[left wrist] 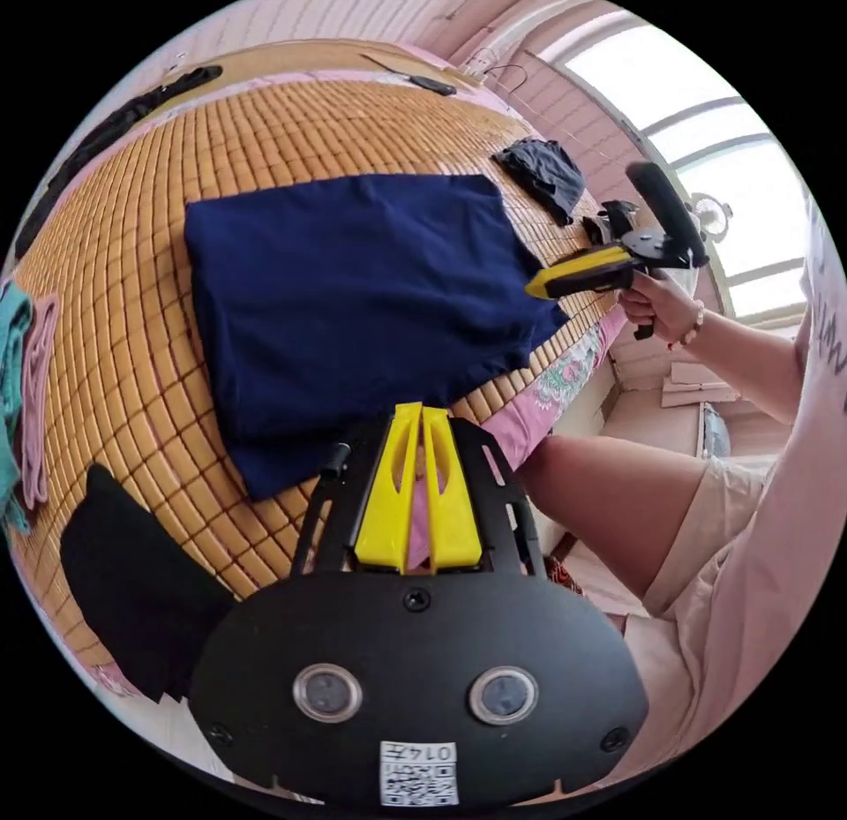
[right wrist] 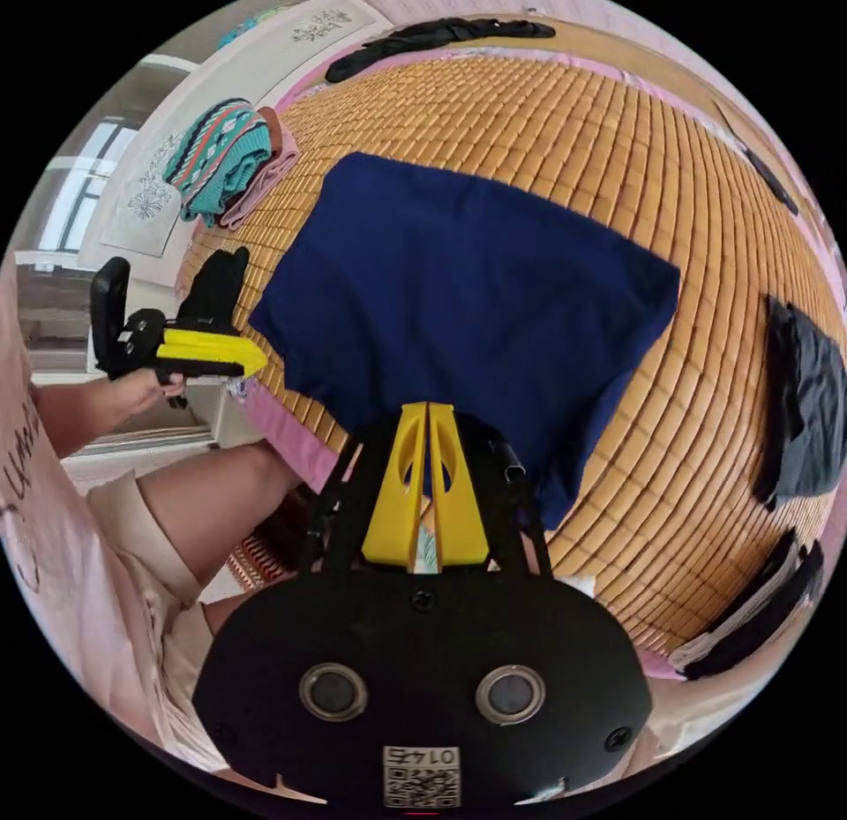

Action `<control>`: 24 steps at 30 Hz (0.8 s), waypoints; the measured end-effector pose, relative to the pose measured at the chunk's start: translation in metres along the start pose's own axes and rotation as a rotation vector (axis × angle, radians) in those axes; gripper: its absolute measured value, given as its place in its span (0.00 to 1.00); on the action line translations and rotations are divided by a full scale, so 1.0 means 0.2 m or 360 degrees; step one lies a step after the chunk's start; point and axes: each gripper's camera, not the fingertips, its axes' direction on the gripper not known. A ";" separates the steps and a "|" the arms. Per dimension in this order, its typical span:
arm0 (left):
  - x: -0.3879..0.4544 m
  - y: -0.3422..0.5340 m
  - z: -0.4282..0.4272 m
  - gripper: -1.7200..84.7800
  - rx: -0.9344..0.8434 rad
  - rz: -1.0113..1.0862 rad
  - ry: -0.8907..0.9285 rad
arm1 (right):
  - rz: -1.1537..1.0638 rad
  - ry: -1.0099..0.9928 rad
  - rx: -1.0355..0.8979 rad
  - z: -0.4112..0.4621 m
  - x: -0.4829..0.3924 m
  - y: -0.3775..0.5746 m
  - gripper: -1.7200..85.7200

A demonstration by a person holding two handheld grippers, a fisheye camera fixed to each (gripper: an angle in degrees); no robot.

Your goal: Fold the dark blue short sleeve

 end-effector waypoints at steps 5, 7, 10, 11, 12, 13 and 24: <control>0.24 -0.14 0.16 0.01 0.0217 0.0089 -0.0071 | -0.0123 0.0121 0.0137 0.06 -0.07 -0.50 0.02; 0.28 -0.13 0.34 0.01 0.0122 0.0095 -0.0120 | -0.0109 0.0245 -0.0045 0.20 -0.07 -0.60 0.01; 0.30 -0.06 0.50 0.01 0.0021 0.0102 0.0072 | -0.0056 0.0170 -0.0105 0.28 -0.03 -0.64 0.01; 0.30 -0.05 0.51 0.01 -0.0001 0.0100 0.0086 | -0.0035 0.0092 -0.0166 0.26 0.01 -0.66 0.01; 0.32 -0.04 0.52 0.01 -0.0005 0.0121 0.0088 | -0.0028 0.0064 -0.0186 0.23 0.03 -0.69 0.01; 0.35 -0.03 0.52 0.01 -0.0028 0.0167 0.0059 | -0.0024 0.0077 -0.0157 0.21 0.04 -0.70 0.01; 0.54 0.10 0.53 0.05 0.0051 0.0209 -0.0008 | 0.0122 -0.0037 0.0023 0.20 0.29 -0.72 0.02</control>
